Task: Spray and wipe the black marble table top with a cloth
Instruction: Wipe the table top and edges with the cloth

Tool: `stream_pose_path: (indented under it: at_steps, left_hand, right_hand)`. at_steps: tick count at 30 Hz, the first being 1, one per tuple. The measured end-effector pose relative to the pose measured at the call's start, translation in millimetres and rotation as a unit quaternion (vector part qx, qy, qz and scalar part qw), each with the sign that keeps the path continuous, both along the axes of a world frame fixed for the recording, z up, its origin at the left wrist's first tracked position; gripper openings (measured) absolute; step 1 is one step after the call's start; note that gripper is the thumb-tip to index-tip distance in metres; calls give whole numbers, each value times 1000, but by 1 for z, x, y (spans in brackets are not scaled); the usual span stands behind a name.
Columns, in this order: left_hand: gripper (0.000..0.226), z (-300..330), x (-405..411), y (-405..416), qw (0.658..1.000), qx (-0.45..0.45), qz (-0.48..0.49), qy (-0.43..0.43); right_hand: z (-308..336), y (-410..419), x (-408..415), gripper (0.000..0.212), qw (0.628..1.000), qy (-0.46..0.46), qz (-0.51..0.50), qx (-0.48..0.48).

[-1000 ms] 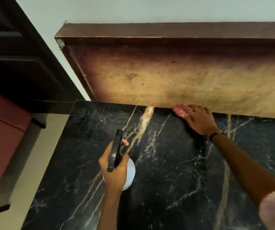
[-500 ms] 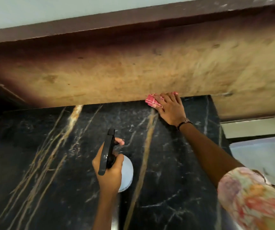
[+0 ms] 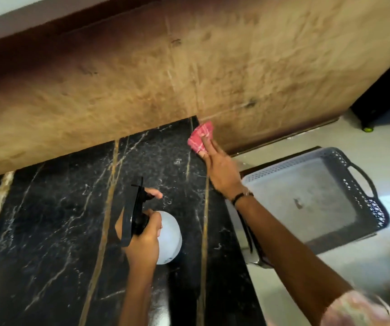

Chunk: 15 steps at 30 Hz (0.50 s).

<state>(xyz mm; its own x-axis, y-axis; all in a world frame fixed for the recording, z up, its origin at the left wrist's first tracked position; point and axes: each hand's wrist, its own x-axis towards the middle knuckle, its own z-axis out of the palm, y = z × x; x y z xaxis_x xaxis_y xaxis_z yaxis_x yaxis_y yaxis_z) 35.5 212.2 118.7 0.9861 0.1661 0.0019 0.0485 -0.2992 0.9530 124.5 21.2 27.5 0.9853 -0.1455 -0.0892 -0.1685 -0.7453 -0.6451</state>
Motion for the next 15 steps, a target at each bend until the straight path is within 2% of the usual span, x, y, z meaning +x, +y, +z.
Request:
stream_pose_path:
  at_steps: [3,5,7,11,15]
  left_hand:
    - [23,-7,-6,-17,1000,8,7,27]
    - [10,-9,-8,-26,999,11,7,49]
    - [10,-8,-9,-35,999,16,-28,42]
    - [11,-7,-17,-49,998,-53,-15,31]
    - [19,-12,-22,-52,996,-82,-19,12]
  right_hand:
    - [-6,0,-66,49,1000,-23,9,15]
    - [-9,1,-101,50,997,-47,6,60]
    - [-13,2,-111,49,991,-55,-6,123]
    - [-13,-2,-57,44,981,-57,-20,186]
    - [-14,-4,26,45,980,-75,-23,184]
